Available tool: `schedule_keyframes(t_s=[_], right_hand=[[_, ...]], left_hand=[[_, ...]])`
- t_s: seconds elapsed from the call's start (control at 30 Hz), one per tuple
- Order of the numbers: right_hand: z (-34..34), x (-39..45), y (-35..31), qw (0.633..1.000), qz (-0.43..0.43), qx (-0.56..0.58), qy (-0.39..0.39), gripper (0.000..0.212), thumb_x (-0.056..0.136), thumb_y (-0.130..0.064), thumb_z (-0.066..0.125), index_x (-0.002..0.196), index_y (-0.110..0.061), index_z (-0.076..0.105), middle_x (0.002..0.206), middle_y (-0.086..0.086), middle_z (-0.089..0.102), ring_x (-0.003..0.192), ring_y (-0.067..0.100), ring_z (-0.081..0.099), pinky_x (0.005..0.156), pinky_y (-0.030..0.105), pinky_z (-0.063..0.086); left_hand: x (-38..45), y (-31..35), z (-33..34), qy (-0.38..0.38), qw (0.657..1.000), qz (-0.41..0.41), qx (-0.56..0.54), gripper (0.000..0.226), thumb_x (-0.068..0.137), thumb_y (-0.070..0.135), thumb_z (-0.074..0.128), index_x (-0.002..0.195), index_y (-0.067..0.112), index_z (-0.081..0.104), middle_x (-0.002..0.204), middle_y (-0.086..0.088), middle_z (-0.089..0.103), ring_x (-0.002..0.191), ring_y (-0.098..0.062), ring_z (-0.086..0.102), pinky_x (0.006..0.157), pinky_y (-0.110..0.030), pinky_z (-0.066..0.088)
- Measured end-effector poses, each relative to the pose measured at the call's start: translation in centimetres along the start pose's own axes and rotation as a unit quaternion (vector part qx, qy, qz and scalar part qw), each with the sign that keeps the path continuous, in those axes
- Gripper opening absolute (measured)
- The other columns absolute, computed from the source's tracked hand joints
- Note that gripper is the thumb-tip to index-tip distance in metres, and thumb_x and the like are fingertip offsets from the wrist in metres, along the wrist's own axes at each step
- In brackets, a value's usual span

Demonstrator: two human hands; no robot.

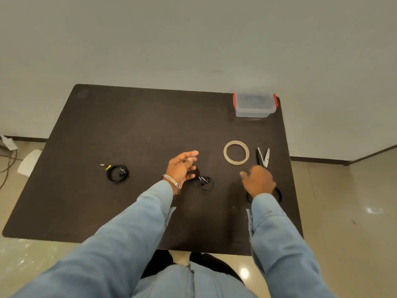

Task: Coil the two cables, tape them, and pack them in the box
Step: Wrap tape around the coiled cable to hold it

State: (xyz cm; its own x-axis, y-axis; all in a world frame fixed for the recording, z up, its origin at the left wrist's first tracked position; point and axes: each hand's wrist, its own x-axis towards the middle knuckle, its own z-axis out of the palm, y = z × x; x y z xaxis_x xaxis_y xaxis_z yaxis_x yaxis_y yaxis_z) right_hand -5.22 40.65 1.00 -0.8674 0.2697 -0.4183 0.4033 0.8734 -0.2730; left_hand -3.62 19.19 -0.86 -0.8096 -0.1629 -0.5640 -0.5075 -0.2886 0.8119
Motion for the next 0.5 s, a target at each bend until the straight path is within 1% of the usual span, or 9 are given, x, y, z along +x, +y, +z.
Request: schedule_keyframes(t_s=[0.03,0.07,0.1,0.13,0.17,0.23,0.3,0.37,0.5], right_hand=[[0.0,-0.4,-1.5,0.993,-0.057,0.102,-0.033,0.029,0.089,-0.033,0.062,0.105,-0.009,0.067,0.105,0.009,0.067,0.103,0.026,0.06,0.091,0.038,0.046],[0.1,-1.2,-3.1,0.968,-0.087,0.219,-0.084,0.024,0.089,-0.031,0.064,0.099,-0.01,0.07,0.095,0.004,0.069,0.092,0.02,0.062,0.082,0.031,0.049],[0.3,-2.1,-4.9,0.934,-0.09,0.315,-0.141,0.021,0.089,-0.029,0.064,0.094,-0.01,0.071,0.089,0.003,0.07,0.081,0.017,0.061,0.072,0.025,0.048],[0.7,-3.0,-6.6,0.902,-0.077,0.38,-0.191,0.021,0.09,-0.029,0.063,0.092,-0.009,0.071,0.086,0.003,0.07,0.075,0.014,0.059,0.065,0.022,0.047],[1.4,-3.7,-8.2,0.877,-0.063,0.416,-0.232,0.023,0.09,-0.029,0.063,0.092,-0.008,0.071,0.085,0.005,0.07,0.072,0.013,0.058,0.063,0.022,0.046],[3.0,-4.9,-10.7,0.853,-0.042,0.441,-0.276,0.024,0.089,-0.031,0.064,0.092,-0.009,0.072,0.085,0.005,0.07,0.069,0.012,0.058,0.065,0.025,0.047],[4.3,-5.7,-12.5,0.835,-0.015,0.465,-0.294,0.024,0.087,-0.031,0.066,0.094,-0.009,0.072,0.081,0.004,0.069,0.066,0.011,0.059,0.066,0.026,0.048],[5.4,-6.3,-13.8,0.815,0.02,0.496,-0.299,0.024,0.086,-0.028,0.069,0.095,-0.006,0.072,0.078,0.004,0.067,0.064,0.012,0.059,0.064,0.026,0.049],[7.1,-7.2,-15.7,0.795,0.073,0.528,-0.289,0.016,0.085,-0.02,0.069,0.092,-0.006,0.072,0.075,0.006,0.065,0.064,0.014,0.058,0.064,0.027,0.049]], left_hand=[[-0.3,0.1,-0.5,-0.002,1.0,0.003,-0.004,0.03,0.095,0.007,0.047,0.096,0.027,0.07,0.1,0.002,0.063,0.073,-0.01,0.056,0.06,-0.025,0.049],[-0.6,0.1,-1.0,-0.005,1.0,0.006,-0.007,0.03,0.095,0.008,0.047,0.096,0.028,0.07,0.101,0.002,0.062,0.075,-0.009,0.055,0.062,-0.026,0.048],[-0.9,0.2,-1.5,-0.01,1.0,0.008,-0.012,0.03,0.095,0.009,0.047,0.097,0.028,0.069,0.102,0.003,0.062,0.076,-0.01,0.055,0.063,-0.026,0.048],[-1.1,0.4,-2.1,-0.014,1.0,0.009,-0.016,0.03,0.095,0.009,0.047,0.097,0.028,0.069,0.102,0.003,0.062,0.077,-0.01,0.055,0.064,-0.027,0.047],[-1.4,0.6,-2.8,-0.017,1.0,0.011,-0.019,0.03,0.095,0.009,0.047,0.097,0.029,0.07,0.102,0.002,0.062,0.078,-0.011,0.055,0.065,-0.028,0.047],[-1.7,0.9,-4.4,-0.025,0.999,0.02,-0.02,0.03,0.095,0.01,0.047,0.097,0.029,0.07,0.099,0.0,0.066,0.08,-0.014,0.057,0.065,-0.029,0.048],[-1.9,1.2,-5.9,-0.036,0.999,0.026,-0.006,0.03,0.095,0.011,0.047,0.099,0.029,0.07,0.091,-0.001,0.068,0.079,-0.016,0.06,0.065,-0.029,0.049],[-1.9,1.3,-7.2,-0.047,0.998,0.027,0.012,0.03,0.095,0.011,0.047,0.102,0.028,0.07,0.086,-0.001,0.068,0.076,-0.015,0.06,0.062,-0.028,0.05],[-1.6,1.4,-9.5,-0.07,0.996,0.035,0.05,0.03,0.095,0.01,0.049,0.102,0.029,0.07,0.081,0.005,0.068,0.072,-0.011,0.06,0.058,-0.025,0.048]])
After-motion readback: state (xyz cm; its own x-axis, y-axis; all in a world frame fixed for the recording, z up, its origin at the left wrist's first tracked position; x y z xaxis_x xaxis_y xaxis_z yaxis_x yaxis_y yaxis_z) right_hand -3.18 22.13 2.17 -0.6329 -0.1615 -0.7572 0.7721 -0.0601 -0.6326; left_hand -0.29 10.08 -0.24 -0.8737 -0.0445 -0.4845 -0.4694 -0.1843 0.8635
